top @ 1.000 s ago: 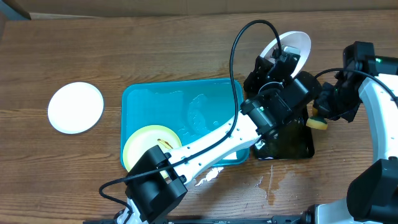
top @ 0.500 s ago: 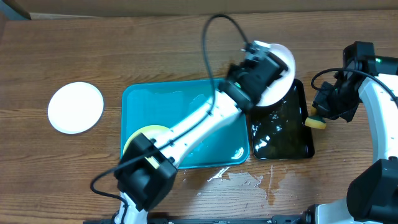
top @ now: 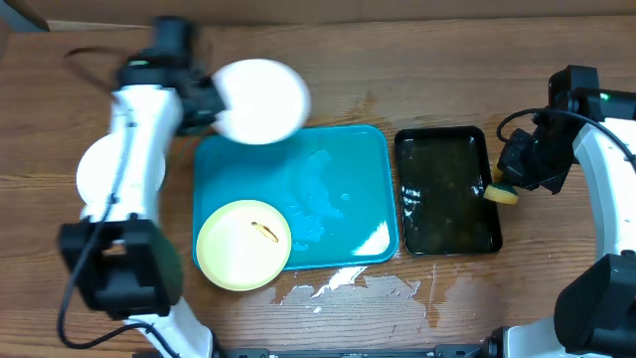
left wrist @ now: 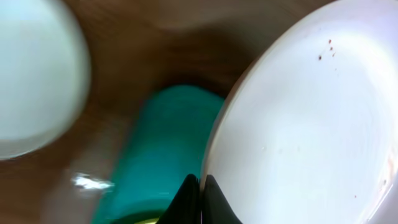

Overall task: Clean dirty plates on tray and stack at the side
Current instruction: 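Carry the white plate left and stack it on the cleaned plate, then move left gripper to the yellow plate rim on the teal tray, then grip the yellow plate rim and slide it rightward across the tray, then dip and rub the sponge in the black tray water with right gripper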

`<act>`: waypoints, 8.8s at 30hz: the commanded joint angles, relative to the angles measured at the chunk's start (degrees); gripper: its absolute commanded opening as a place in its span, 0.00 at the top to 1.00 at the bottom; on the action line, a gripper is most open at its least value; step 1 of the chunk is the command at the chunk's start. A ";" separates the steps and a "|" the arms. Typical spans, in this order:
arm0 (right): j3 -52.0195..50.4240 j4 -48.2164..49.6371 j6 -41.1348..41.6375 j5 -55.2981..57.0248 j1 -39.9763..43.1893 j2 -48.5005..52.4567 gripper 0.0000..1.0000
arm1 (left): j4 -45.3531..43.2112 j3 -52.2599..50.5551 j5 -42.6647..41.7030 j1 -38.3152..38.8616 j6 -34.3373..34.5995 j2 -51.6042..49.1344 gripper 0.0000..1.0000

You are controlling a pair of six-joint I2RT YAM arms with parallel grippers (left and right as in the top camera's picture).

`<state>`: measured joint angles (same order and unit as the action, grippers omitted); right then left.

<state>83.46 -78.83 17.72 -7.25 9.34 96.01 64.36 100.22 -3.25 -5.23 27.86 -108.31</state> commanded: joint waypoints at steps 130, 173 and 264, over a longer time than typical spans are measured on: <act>-4.87 6.88 -1.25 -2.93 -12.52 0.11 0.87 | -44.83 -56.57 -10.45 13.99 -0.61 22.82 0.96; -27.02 26.12 0.74 1.16 -16.90 0.11 0.56 | -42.23 -56.57 -5.20 14.27 -3.82 17.27 0.53; -31.93 38.69 4.57 6.10 -23.56 1.53 0.64 | -42.34 -56.57 -5.18 14.27 -3.85 17.25 0.32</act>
<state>53.39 -42.52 22.41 -0.75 -14.28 97.97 21.76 43.48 -8.95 8.82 23.79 -90.41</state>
